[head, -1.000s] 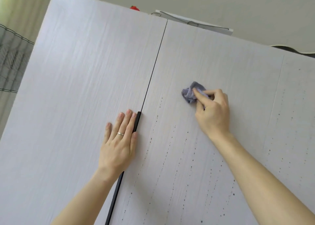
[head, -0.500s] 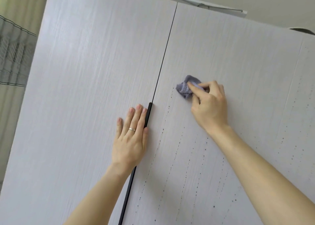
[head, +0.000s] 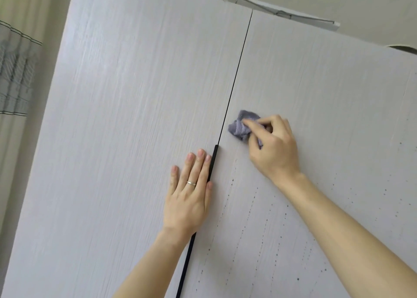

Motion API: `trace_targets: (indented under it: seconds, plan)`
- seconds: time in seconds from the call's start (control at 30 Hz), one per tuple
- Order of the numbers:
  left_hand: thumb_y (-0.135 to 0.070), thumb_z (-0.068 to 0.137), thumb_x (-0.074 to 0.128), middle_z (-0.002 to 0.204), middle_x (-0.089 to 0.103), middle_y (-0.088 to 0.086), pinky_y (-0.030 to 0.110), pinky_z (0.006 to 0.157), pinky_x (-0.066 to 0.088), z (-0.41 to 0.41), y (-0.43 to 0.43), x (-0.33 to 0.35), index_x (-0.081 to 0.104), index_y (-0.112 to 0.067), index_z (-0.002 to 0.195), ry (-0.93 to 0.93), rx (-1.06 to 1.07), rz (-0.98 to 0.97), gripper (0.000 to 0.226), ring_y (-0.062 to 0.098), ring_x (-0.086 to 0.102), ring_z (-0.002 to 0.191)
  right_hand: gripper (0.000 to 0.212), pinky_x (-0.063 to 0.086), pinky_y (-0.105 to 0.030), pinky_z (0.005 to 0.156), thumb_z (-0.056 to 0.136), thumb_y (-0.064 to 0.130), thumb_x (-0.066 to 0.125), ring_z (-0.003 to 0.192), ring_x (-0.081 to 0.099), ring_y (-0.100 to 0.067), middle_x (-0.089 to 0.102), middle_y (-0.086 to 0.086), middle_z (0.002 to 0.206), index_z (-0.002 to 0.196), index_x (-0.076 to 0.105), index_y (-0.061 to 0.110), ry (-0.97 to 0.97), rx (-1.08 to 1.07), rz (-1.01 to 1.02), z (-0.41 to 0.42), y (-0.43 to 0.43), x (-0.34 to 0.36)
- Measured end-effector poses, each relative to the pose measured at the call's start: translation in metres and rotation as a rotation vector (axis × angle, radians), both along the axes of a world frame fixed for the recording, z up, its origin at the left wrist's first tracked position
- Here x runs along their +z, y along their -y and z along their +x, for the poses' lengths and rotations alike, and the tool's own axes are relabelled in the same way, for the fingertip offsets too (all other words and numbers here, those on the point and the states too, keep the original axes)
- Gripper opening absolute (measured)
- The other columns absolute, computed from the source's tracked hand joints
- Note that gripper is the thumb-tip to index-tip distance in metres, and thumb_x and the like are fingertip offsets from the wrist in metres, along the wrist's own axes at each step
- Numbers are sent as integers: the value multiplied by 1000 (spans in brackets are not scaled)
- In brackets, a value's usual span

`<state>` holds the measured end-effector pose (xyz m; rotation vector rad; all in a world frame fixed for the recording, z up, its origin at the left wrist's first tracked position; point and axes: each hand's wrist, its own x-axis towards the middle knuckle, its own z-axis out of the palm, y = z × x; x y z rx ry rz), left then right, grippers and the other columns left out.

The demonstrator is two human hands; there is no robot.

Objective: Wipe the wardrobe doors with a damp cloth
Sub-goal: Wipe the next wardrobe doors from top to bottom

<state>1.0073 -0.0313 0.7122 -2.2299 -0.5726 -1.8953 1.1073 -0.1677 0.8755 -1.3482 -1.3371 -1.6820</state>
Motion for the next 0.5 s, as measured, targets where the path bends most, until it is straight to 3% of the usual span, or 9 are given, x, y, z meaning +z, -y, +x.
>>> trace_targets:
  seconds: [0.17, 0.4, 0.5]
  plan:
    - [-29, 108, 22, 169, 16, -1, 48, 125, 12, 1, -1, -2, 21, -16, 161, 5, 18, 7, 54, 19, 9, 156, 36, 42, -29, 70, 87, 5, 56, 85, 53, -31, 60, -8, 96, 113, 76, 20, -138, 7, 101, -13, -16, 23]
    - [-29, 109, 23, 169, 14, 0, 50, 125, 15, -2, -1, -2, 20, -15, 161, 5, 7, 22, 54, 19, 9, 156, 38, 50, -36, 68, 85, -5, 59, 80, 53, -28, 63, -7, 98, 113, 76, 14, -22, -16, -24, -4, 1, -98]
    - [-28, 108, 26, 169, 13, 0, 50, 125, 14, -2, -1, -3, 20, -14, 161, 5, -8, 14, 55, 19, 8, 156, 37, 50, -36, 70, 85, -1, 56, 82, 54, -29, 65, -7, 97, 111, 77, 16, -1, -55, -116, -3, 11, -94]
